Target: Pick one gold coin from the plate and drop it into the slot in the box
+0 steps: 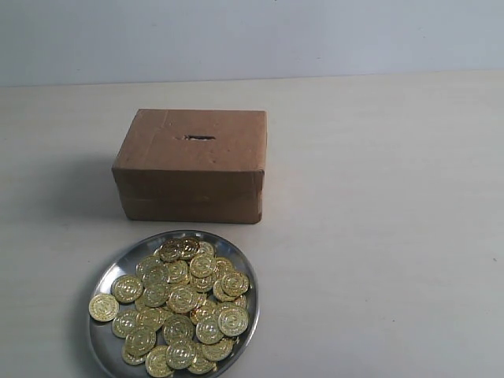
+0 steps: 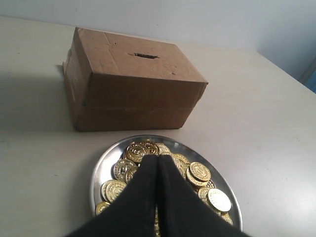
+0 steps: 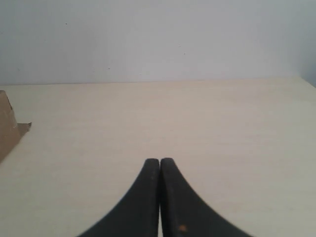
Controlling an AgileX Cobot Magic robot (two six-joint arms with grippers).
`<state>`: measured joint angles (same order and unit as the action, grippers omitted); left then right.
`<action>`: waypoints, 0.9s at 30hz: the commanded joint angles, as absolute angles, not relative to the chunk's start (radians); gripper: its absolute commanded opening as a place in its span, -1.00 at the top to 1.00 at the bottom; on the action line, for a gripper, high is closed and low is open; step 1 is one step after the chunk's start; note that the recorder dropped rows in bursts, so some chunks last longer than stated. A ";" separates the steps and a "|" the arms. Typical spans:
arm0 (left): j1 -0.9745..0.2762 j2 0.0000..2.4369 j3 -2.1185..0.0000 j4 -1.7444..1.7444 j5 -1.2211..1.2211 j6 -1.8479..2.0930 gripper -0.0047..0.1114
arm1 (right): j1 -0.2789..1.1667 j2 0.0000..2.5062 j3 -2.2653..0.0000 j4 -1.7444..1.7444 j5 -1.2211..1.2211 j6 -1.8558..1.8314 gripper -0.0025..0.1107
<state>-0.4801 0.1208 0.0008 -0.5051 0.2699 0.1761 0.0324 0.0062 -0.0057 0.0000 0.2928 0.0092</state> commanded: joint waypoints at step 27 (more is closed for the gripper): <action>-0.088 0.000 0.000 -0.356 0.294 0.209 0.92 | 0.028 0.000 0.000 0.000 0.284 0.005 0.96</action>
<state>-0.1129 0.0084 0.0008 -0.3857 0.2804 0.2056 0.0324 0.0062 -0.0057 0.0000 0.2928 0.0092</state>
